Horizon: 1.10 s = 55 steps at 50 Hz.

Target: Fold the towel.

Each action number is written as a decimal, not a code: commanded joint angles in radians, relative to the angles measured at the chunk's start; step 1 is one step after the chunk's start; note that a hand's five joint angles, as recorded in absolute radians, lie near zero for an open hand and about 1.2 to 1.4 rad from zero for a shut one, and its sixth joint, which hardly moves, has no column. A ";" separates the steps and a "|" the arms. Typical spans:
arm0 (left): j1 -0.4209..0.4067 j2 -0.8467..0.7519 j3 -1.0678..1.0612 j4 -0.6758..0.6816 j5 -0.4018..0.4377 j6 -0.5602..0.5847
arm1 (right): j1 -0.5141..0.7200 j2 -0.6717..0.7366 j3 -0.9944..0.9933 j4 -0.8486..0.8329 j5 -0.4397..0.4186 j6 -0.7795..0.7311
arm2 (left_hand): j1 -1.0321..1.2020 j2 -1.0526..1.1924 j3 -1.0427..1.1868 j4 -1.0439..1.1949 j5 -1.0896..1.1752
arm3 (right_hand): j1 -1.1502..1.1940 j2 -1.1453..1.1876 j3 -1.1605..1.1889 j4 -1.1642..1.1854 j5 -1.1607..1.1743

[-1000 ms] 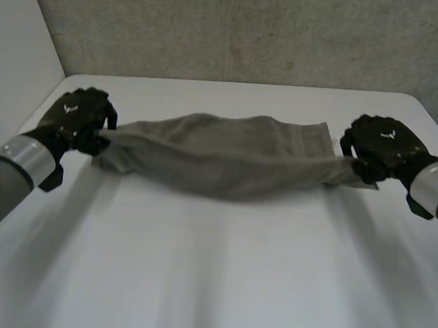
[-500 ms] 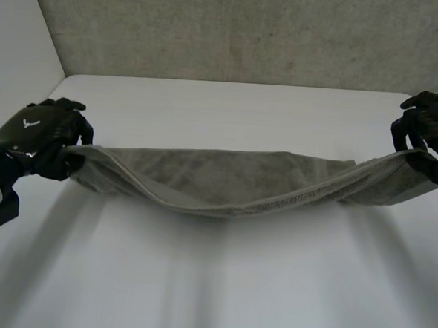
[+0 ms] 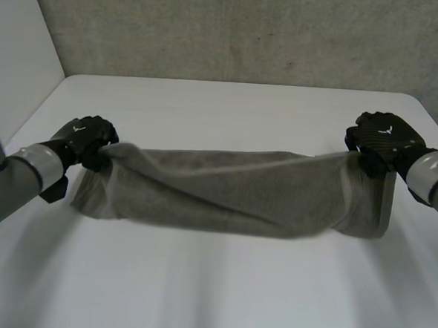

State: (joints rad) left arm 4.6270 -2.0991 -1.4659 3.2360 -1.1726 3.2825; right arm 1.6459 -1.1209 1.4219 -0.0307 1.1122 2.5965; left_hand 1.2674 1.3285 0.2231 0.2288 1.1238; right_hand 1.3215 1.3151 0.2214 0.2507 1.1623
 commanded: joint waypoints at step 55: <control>-0.093 -0.274 0.312 -0.013 -0.265 0.186 | 0.112 0.549 -0.554 -0.136 0.113 0.000 | -0.817 -0.878 -0.049 -0.054 -0.848 | -0.389 -0.383 -0.047 -0.076 -0.405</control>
State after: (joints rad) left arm 4.5393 -2.3812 -1.1552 3.2230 -1.4357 3.4694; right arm 1.7581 -0.5708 0.8736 -0.1683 1.2253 2.5975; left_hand 0.8929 0.8991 0.2231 0.2288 0.7263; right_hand 1.3217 1.3202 0.2215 0.2508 1.1623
